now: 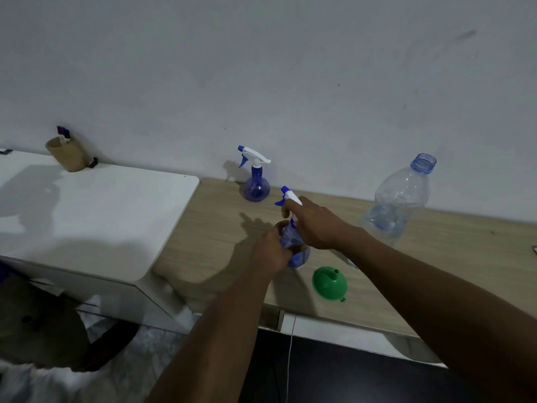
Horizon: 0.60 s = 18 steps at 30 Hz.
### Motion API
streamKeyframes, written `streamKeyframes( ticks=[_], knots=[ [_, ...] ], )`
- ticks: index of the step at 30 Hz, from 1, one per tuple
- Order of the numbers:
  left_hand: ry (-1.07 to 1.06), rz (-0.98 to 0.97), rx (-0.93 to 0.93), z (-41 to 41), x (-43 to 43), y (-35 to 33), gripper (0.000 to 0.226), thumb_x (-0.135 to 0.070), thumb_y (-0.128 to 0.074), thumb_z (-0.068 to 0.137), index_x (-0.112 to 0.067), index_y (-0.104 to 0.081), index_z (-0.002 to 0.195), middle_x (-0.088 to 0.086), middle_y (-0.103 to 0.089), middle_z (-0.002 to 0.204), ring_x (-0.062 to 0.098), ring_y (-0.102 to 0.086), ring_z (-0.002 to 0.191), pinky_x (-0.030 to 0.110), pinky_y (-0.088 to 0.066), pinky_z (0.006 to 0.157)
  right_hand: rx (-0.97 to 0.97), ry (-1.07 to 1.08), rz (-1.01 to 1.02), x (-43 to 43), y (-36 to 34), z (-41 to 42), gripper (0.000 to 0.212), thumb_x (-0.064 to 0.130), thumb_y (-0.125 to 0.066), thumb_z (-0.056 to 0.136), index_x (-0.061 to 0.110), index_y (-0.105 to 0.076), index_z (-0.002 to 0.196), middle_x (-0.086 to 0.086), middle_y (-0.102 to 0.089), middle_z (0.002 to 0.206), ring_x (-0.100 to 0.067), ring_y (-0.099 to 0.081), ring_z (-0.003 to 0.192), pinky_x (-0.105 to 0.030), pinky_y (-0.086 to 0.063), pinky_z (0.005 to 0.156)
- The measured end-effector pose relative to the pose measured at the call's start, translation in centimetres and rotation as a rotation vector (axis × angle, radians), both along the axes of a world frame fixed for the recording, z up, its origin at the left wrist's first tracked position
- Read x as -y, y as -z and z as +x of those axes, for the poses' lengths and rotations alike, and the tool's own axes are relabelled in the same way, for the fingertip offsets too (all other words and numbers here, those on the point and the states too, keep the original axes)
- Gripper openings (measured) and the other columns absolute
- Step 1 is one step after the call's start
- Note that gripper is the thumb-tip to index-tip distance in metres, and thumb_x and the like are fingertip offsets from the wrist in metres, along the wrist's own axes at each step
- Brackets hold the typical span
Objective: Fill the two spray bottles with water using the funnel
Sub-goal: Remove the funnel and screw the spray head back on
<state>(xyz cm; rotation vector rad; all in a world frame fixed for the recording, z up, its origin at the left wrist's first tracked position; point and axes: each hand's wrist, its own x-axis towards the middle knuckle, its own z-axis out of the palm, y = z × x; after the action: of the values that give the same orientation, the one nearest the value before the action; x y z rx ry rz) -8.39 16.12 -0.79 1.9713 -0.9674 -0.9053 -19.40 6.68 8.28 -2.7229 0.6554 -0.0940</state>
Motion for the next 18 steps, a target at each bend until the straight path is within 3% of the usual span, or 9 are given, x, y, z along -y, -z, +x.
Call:
streamKeyframes(
  ticks=[4,8,11,13,15,18],
  knots=[
    [-0.011,-0.029,-0.023,0.2,0.2,0.9,0.060,-0.039,-0.083,0.071,-0.038,-0.057,0.125,-0.007,-0.070,0.122,0.020,-0.067,0.111,0.050,-0.052,0.103,0.046,0.058,0.037,-0.3,0.9,0.0,0.041,0.014,-0.056,0.084,0.031,-0.039,0.117,-0.004,-0.046,0.129,-0.026,-0.054,0.075,-0.041,-0.049,0.065],
    [0.023,-0.036,0.026,-0.1,-0.3,-0.2,0.070,-0.035,-0.083,0.079,-0.032,-0.051,0.141,-0.004,-0.068,0.129,0.021,-0.066,0.114,0.046,-0.052,0.102,0.059,0.007,-0.069,-0.1,0.9,-0.1,0.043,0.017,-0.054,0.084,0.030,-0.040,0.123,-0.005,-0.050,0.124,-0.023,-0.047,0.080,-0.040,-0.046,0.068],
    [0.012,-0.027,0.035,-0.1,-0.2,-0.1,0.058,-0.036,-0.082,0.081,-0.033,-0.057,0.133,-0.005,-0.069,0.125,0.020,-0.067,0.113,0.047,-0.053,0.102,0.054,-0.028,-0.256,0.3,0.9,-0.6,0.034,0.030,-0.054,0.092,0.028,-0.045,0.124,-0.005,-0.055,0.122,-0.024,-0.046,0.089,-0.038,-0.042,0.073],
    [-0.001,-0.017,0.050,-0.2,-0.2,-0.1,0.058,-0.041,-0.084,0.076,-0.040,-0.057,0.127,-0.010,-0.070,0.122,0.018,-0.067,0.109,0.046,-0.053,0.100,0.062,-0.019,-0.274,0.3,0.8,-0.7,0.033,0.034,-0.056,0.094,0.028,-0.047,0.124,-0.004,-0.058,0.120,-0.026,-0.050,0.093,-0.038,-0.042,0.075],
    [0.003,-0.023,0.033,-0.2,-0.2,0.0,0.063,-0.042,-0.086,0.070,-0.044,-0.056,0.125,-0.012,-0.070,0.122,0.016,-0.067,0.109,0.045,-0.054,0.100,0.090,0.008,-0.156,0.1,0.4,-0.3,0.048,0.024,-0.061,0.089,0.028,-0.043,0.133,-0.006,-0.059,0.114,-0.029,-0.054,0.092,-0.040,-0.045,0.076],
    [0.006,-0.026,-0.025,-0.1,-0.1,0.1,0.068,-0.044,-0.089,0.066,-0.043,-0.055,0.125,-0.008,-0.070,0.124,0.019,-0.067,0.110,0.048,-0.054,0.100,0.055,0.015,-0.076,-0.3,-0.4,0.3,0.079,0.010,-0.059,0.083,0.037,-0.022,0.148,-0.011,-0.059,0.109,-0.029,-0.056,0.086,-0.045,-0.050,0.075]
  ],
)
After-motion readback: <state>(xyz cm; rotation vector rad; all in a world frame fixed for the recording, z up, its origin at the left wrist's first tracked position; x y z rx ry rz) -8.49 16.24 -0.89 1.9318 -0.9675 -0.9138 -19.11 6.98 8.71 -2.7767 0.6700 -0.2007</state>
